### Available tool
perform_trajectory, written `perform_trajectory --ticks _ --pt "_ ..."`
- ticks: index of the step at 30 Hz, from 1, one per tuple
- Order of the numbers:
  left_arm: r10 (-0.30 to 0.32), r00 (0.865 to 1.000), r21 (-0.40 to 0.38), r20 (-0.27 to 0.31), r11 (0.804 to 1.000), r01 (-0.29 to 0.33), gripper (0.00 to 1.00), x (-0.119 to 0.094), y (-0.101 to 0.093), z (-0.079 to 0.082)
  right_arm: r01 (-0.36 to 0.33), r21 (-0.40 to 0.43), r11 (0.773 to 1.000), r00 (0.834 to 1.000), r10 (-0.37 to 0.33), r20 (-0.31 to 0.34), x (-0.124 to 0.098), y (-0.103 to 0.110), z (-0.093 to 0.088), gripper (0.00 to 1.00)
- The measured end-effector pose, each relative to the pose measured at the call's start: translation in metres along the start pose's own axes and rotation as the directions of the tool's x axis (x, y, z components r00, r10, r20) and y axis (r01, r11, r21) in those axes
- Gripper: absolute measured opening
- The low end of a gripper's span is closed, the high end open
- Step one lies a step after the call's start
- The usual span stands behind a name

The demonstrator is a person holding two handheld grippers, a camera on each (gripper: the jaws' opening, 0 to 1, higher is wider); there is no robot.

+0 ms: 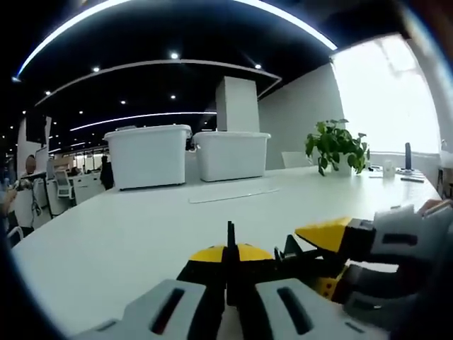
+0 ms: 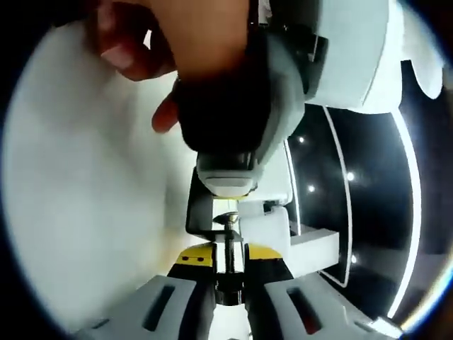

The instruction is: Clamp the fixed fixture on the desktop, loosen the retaining clip, secure it to the edge of the desk, and tighten the retaining clip.

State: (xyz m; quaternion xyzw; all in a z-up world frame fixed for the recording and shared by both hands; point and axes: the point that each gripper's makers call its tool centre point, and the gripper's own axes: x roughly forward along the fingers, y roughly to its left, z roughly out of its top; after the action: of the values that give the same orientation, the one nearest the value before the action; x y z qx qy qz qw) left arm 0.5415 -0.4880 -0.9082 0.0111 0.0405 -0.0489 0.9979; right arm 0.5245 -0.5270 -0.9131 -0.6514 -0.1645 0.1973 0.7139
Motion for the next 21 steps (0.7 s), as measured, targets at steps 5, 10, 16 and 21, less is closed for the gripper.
perform_trajectory --ticks 5,10,16,21 --pt "-0.002 1.000 0.016 0.006 1.000 0.002 0.04 -0.001 -0.003 0.000 -0.005 0.027 1.000 1.000 0.005 0.003 -0.005 -0.004 0.001 0.11" --pt "-0.007 1.000 -0.031 0.008 0.999 0.008 0.05 -0.001 -0.004 0.002 0.005 0.051 0.999 1.000 -0.005 0.001 -0.005 -0.010 -0.002 0.11" --pt "-0.027 1.000 -0.006 0.017 1.000 0.027 0.07 -0.001 -0.008 0.004 -0.010 0.102 0.995 1.000 0.010 0.002 -0.004 -0.010 -0.008 0.11" --pt "-0.033 0.994 0.113 0.108 0.993 0.021 0.14 -0.005 -0.009 0.020 -0.029 0.077 0.997 1.000 0.028 0.009 -0.004 -0.005 -0.008 0.10"
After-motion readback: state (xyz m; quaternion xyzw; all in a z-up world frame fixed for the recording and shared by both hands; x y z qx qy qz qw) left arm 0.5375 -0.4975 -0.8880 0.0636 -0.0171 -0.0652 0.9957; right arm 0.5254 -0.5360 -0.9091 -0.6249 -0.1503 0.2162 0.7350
